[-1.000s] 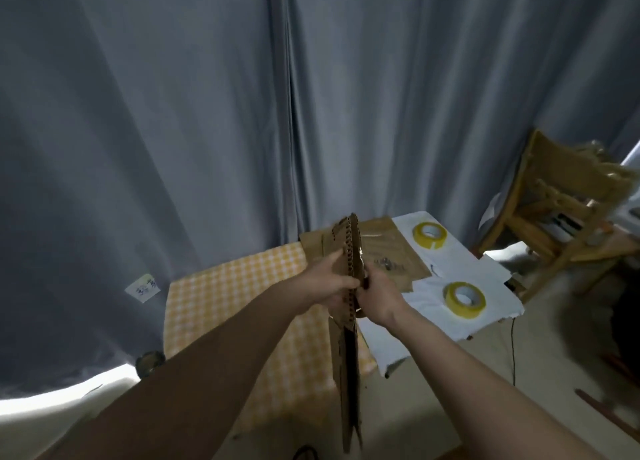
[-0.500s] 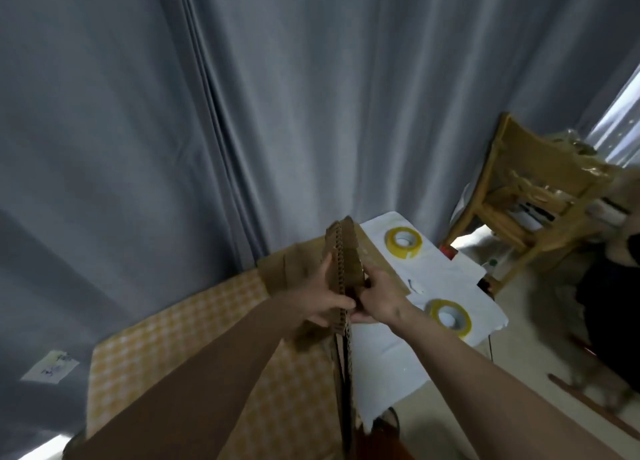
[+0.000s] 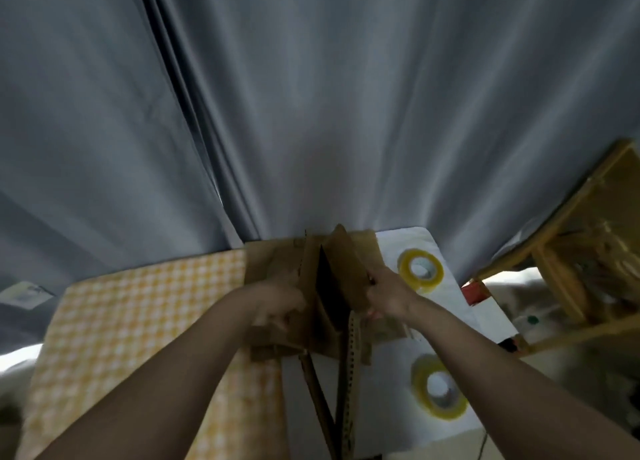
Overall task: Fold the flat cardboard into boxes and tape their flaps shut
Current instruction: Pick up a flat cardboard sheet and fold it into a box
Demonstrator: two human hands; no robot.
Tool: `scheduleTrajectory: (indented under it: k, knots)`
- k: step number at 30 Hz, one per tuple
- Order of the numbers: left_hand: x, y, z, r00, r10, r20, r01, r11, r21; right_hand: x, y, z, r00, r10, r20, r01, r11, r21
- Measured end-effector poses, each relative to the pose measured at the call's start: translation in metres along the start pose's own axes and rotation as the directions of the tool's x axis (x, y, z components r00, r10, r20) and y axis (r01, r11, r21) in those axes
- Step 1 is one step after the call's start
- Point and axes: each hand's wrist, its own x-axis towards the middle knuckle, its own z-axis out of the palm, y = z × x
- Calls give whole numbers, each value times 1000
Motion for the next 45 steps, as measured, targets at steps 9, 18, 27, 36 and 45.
scheduleTrajectory:
  k: [9, 18, 27, 36, 45]
  knots:
    - [75, -21, 1, 994, 107, -15, -107, 956, -272, 79, 49, 10, 964, -210, -163, 194, 975, -109]
    - [88, -66, 36, 906, 321, -277, -394, 878, -270, 94, 88, 40, 825, -469, -315, 451, 882, -133]
    - [-29, -123, 119, 810, 424, -406, -543, 804, -242, -31, 142, 66, 841, -401, -363, 475, 868, 143]
    - [-54, -171, 138, 915, 297, -275, -372, 883, -286, -53, 172, 68, 882, -367, -295, 375, 927, -30]
    - [-32, -182, 149, 947, 217, -235, -284, 910, -304, -14, 184, 83, 884, -280, -375, 302, 953, 0]
